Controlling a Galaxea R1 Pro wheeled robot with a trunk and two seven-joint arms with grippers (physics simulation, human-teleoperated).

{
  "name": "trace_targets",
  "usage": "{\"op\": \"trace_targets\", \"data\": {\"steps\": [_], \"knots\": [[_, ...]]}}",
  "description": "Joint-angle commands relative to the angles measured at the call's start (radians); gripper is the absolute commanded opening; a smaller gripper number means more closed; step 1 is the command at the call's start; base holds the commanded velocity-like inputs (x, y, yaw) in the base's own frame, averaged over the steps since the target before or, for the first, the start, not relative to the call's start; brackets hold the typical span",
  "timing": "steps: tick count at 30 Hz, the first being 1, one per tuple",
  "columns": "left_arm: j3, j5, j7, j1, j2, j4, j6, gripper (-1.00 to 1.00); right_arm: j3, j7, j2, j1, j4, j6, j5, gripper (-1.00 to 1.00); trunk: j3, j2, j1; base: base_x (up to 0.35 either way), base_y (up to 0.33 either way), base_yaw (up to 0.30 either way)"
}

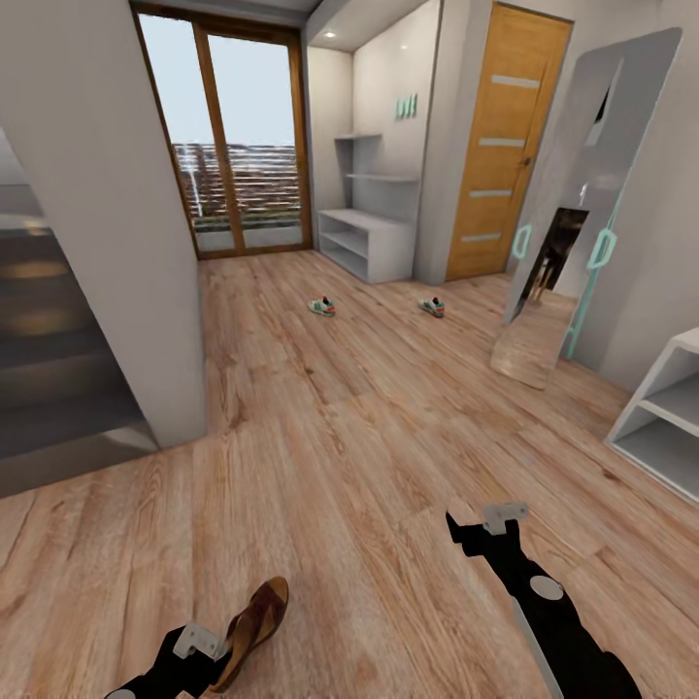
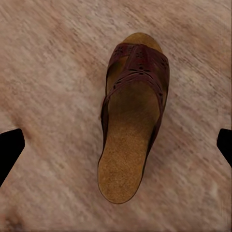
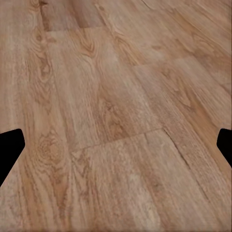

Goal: Pick up the two gym shoes and the two sandals from the corridor floor and place them onto the hallstand (shoe rack) in the corridor, making sure they are on the rack and not on the floor. Arrange them so the two gym shoes are next to each other and the two sandals are next to each other.

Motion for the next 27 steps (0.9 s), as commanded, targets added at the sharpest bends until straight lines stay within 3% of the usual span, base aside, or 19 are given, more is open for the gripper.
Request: {"op": "trace_targets", "data": {"steps": [1, 19, 27], "knots": [[0.002, -0.006, -0.002, 0.0, 0.001, 0.0, -0.004, 1.0, 0.001, 0.002, -0.001, -0.001, -0.002, 0.006, 0.004, 1.0, -0.006, -0.001, 0.0, 0.0, 0.0, 0.0], [0.002, -0.006, -0.004, 0.0, 0.002, 0.0, -0.005, 1.0, 0.001, 0.002, -0.001, 0.0, -0.002, 0.006, 0.004, 1.0, -0.105, -0.005, 0.008, 0.0, 0.0, 0.0], [0.002, -0.006, -0.002, 0.0, 0.002, -0.001, -0.006, 1.0, 0.001, 0.002, 0.0, 0.0, -0.002, 0.006, 0.004, 1.0, -0.118, -0.005, 0.008, 0.0, 0.0, 0.0]]}}
